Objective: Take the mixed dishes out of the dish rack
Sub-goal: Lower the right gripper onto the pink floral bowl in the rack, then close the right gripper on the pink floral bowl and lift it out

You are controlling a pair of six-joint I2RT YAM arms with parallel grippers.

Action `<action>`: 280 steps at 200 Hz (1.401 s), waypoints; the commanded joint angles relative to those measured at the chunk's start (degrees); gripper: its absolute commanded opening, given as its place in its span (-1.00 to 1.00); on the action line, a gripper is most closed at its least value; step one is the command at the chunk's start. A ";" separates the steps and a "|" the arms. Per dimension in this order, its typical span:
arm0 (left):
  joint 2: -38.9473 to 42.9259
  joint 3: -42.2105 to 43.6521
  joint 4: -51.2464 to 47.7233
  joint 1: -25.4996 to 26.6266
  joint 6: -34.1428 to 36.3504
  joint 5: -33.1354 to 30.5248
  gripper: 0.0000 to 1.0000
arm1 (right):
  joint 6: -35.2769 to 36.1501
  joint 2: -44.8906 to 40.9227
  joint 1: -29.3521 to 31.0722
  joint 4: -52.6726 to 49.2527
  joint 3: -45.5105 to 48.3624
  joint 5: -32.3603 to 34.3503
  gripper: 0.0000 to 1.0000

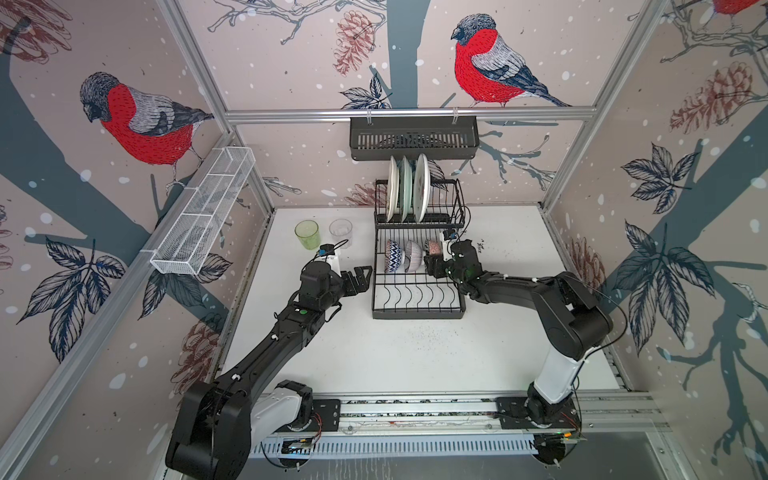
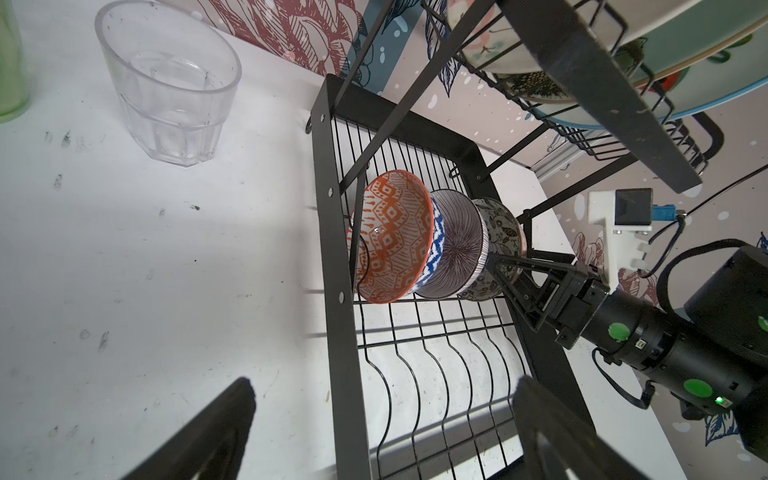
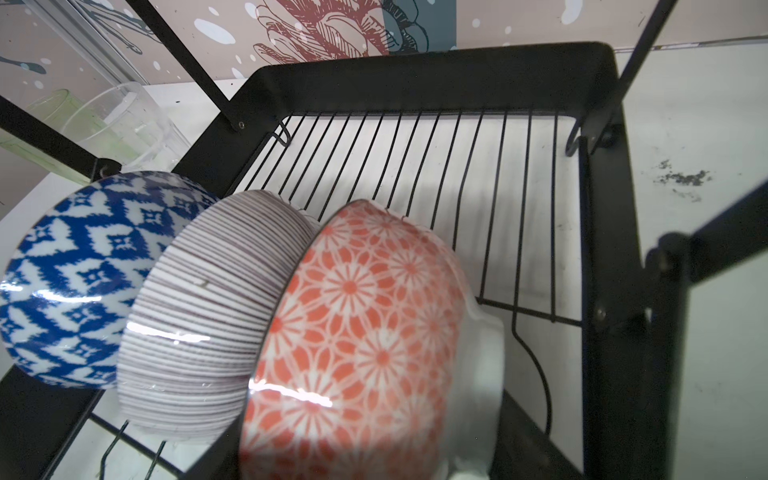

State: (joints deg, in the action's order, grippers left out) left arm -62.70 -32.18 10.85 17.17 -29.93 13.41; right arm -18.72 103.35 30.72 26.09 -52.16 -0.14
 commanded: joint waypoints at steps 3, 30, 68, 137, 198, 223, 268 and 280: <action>0.15 -0.16 0.66 0.14 0.67 -0.14 0.94 | 2.31 -0.45 1.29 0.71 0.47 2.38 0.40; 0.06 -0.16 0.75 0.15 0.68 -0.10 0.94 | 3.64 -1.37 2.23 0.88 0.78 5.27 0.35; 0.11 -0.16 0.75 0.26 0.60 0.08 0.94 | 3.66 -3.00 2.61 2.34 2.25 7.41 0.33; -0.13 -0.14 0.92 0.23 0.65 0.30 0.94 | 2.78 -5.51 2.78 3.80 4.85 9.86 0.30; -0.46 -0.16 1.12 0.23 0.59 0.38 0.94 | -0.40 -9.33 2.68 3.63 6.11 6.42 0.28; -0.55 -0.16 1.10 0.23 0.54 0.57 0.94 | -2.09 -11.15 2.59 3.57 6.88 5.14 0.27; -0.58 -0.14 1.24 0.34 0.45 1.00 0.94 | -6.91 -15.46 1.89 4.12 9.37 -0.45 0.24; -0.47 0.01 1.44 0.32 0.40 1.24 0.94 | -7.93 -17.11 1.80 4.41 10.33 -1.61 0.24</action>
State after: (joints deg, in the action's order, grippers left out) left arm -63.24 -32.18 10.87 17.47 -29.93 13.58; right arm -22.98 88.88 32.67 27.05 -42.98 2.04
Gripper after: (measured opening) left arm 0.970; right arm 0.690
